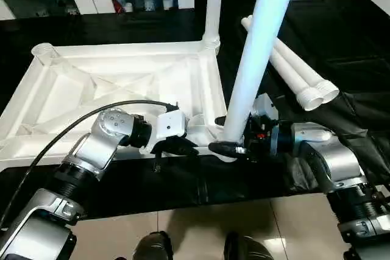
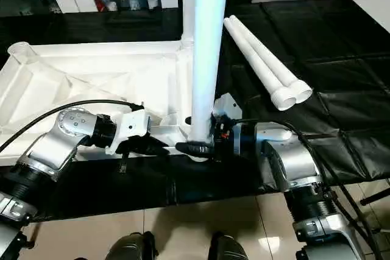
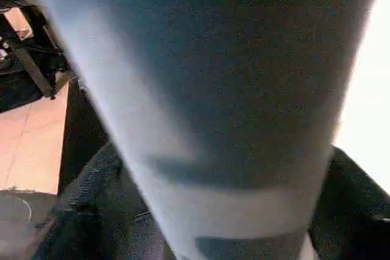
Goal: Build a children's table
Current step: Rotate leg to tighten
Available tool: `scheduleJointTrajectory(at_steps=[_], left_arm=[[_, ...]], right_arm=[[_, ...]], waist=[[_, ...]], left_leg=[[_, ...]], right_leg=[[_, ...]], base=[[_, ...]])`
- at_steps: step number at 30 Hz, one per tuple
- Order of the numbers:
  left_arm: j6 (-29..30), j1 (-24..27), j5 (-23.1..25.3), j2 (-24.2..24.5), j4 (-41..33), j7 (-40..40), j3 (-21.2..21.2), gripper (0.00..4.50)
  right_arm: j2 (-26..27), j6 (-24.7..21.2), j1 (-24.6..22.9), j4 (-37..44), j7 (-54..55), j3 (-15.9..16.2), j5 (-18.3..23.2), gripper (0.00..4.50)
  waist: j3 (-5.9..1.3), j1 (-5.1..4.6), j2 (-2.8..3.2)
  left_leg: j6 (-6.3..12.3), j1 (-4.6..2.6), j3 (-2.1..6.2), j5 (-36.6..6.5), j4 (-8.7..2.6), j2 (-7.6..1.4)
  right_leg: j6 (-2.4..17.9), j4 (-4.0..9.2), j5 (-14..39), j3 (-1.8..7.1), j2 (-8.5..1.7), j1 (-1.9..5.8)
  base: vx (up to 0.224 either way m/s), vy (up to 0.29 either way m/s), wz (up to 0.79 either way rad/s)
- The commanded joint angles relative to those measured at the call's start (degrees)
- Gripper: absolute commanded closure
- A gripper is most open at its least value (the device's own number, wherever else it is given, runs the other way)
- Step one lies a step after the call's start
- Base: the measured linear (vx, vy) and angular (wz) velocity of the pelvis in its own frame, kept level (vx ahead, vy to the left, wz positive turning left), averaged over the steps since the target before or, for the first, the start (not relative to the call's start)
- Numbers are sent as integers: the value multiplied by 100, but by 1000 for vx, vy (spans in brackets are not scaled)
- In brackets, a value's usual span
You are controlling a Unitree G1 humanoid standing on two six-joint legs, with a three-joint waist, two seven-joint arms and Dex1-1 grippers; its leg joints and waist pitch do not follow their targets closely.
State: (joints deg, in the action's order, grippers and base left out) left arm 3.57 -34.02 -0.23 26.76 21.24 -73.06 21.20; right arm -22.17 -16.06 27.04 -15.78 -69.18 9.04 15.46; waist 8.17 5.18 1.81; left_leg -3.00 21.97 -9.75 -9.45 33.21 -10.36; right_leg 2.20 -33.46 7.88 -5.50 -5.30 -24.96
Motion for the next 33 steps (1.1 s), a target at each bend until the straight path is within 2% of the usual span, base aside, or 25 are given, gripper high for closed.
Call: scheduleJointTrajectory(at_steps=[1,11,18,20,22,23,24,25,26,27,28,29,30,31,32,33], left_arm=[[-80,19,130,4,42,-162,252,450],[-114,20,157,22,82,-176,247,450],[-84,52,173,-11,76,-124,241,450],[15,84,194,-64,78,38,201,450],[159,91,180,-117,48,155,156,450],[424,96,144,-239,-9,392,62,450],[565,96,128,-321,-42,543,10,450],[745,101,94,-420,-106,698,-47,450],[968,102,64,-520,-184,862,-107,450],[1151,94,52,-615,-242,1023,-158,450],[1333,73,42,-742,-274,1223,-218,450],[1588,22,58,-940,-283,1553,-305,450],[1616,16,62,-961,-282,1590,-314,450],[1784,-36,90,-1135,-263,1877,-384,450],[1965,-75,96,-1298,-264,2128,-454,450],[2152,-110,110,-1465,-271,2427,-549,450]], right_arm=[[11,-95,-10,22,-169,171,61,126],[-15,-220,-32,52,-280,226,105,199],[-12,-343,-149,167,-293,303,142,208],[167,-664,-322,410,-33,245,335,211],[267,-736,-412,523,148,248,351,212],[510,-728,-543,637,620,232,265,213],[699,-700,-587,641,1016,194,154,217],[930,-700,-613,612,1509,141,11,220],[1138,-740,-628,595,1914,86,-80,223],[1308,-795,-634,587,2215,39,-129,223],[1499,-845,-624,567,2550,-21,-183,226],[1754,-948,-595,548,2947,-101,-236,228],[1779,-960,-591,545,2983,-107,-240,230],[1966,-1011,-540,512,3301,-160,-306,231],[2160,-1087,-481,461,3634,-249,-334,231],[2340,-1192,-421,404,3932,-352,-326,233]], waist=[[-549,0,-84],[-530,10,-91],[-535,11,-95],[-541,14,-97],[-527,15,-97],[-526,14,-97],[-511,6,-70],[-481,-26,-74],[-467,-39,-55],[-449,-66,-85],[-409,-91,-76],[-394,-109,-68],[-347,-166,-47],[-347,-228,-44],[-355,-263,-44],[-355,-327,-16]], left_leg=[[606,-53,39,-771,-324,-244],[534,-56,46,-902,-337,-246],[546,-56,44,-883,-334,-247],[563,-59,44,-856,-332,-248],[542,-51,46,-916,-346,-244],[507,-62,46,-962,-355,-246],[437,-68,53,-1083,-365,-240],[301,-73,60,-1272,-402,-240],[206,-88,77,-1426,-416,-231],[99,-113,83,-1647,-415,-205],[32,-154,105,-1899,-434,-188],[7,-182,115,-2036,-434,-181],[-40,-224,143,-2375,-449,-177],[-92,-259,178,-2601,-456,-176],[-101,-246,193,-2637,-467,-176],[-117,-207,220,-2744,-502,-195]], right_leg=[[1199,314,1446,308,-341,418],[1149,334,1620,304,-345,417],[1151,330,1566,307,-343,415],[1154,324,1526,307,-341,415],[1102,345,1666,308,-343,411],[1073,364,1778,305,-350,406],[1001,391,2005,305,-352,384],[902,442,2394,295,-354,359],[821,467,2696,279,-362,362],[606,546,3211,268,-378,354],[406,611,3713,240,-377,326],[314,649,3912,220,-375,312],[159,734,4238,153,-367,297],[49,783,4312,99,-362,307],[36,780,4244,88,-361,334],[37,771,4087,54,-349,381]], base=[[0,0,0],[0,0,0],[0,0,0],[0,0,0],[0,0,0],[0,0,0],[0,0,0],[0,0,0],[0,0,0],[0,0,0],[0,0,0],[0,0,0],[0,0,0],[0,0,0],[0,0,0],[-39,51,-10]])
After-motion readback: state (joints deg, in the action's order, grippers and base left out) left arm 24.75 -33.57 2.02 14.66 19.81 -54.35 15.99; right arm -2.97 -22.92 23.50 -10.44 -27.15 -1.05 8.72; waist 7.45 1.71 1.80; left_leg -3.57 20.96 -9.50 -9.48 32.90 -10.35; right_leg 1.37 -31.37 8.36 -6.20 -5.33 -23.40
